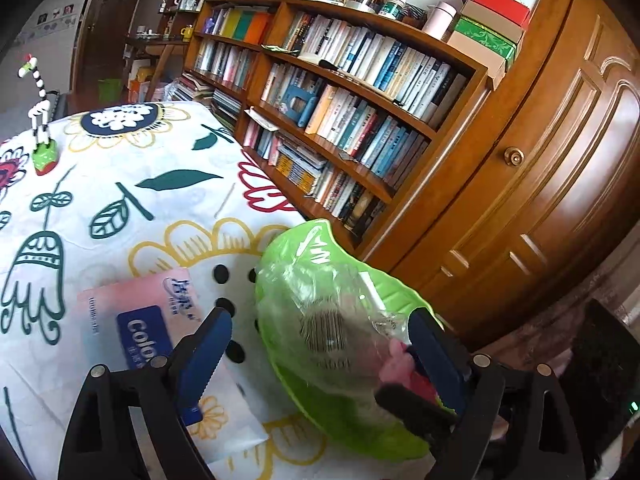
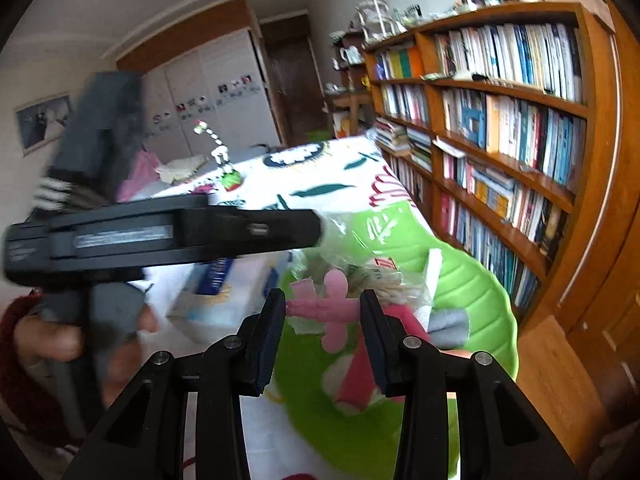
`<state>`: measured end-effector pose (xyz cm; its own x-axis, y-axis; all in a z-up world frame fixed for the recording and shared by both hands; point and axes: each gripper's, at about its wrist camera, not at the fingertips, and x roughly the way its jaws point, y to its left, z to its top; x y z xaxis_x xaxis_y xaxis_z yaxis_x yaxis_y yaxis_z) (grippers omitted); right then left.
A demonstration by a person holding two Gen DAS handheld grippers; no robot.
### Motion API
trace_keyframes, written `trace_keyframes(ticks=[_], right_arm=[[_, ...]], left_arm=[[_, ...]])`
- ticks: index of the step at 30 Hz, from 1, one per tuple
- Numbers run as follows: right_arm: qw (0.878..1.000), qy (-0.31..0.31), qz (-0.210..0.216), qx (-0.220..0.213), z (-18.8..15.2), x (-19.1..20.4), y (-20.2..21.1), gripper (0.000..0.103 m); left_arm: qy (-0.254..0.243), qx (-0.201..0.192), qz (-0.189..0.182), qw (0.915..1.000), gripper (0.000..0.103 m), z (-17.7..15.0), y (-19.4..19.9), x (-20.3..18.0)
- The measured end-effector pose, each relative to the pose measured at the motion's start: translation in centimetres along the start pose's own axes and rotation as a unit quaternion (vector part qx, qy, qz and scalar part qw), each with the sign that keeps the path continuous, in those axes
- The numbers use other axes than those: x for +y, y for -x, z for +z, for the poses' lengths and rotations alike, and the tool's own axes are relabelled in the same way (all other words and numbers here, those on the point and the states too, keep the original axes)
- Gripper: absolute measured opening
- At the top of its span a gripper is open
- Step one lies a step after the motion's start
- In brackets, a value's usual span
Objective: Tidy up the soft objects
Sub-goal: 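Lower the pink foam cross into the green plate and open the right tool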
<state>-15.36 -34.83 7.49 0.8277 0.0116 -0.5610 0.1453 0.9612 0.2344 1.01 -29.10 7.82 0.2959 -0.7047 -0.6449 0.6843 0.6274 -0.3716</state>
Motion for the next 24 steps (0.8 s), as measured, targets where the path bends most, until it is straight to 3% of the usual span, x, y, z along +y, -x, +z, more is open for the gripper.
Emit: trace_keyframes(ticks=[9,17,24], right_arm=[[1.000,-0.007,-0.007,0.030,0.3,-0.3,-1.6,0.040],[0.999,-0.032,-0.024,-0.009,1.2,-1.4,0.4,0.049],[0.998,-0.040,-0.027,-0.038,2.8,-2.3,1.2,0.050]], left_arm=[[-0.031,-0.035,0.059,0.9972,0.102,-0.8,2.4,0.0],[-0.053,-0.052,0.077,0.9942,0.103,-1.5,4.1,0.1],[-0.054,-0.070,0.096,0.9914,0.103,-1.9,5.7,0.6]])
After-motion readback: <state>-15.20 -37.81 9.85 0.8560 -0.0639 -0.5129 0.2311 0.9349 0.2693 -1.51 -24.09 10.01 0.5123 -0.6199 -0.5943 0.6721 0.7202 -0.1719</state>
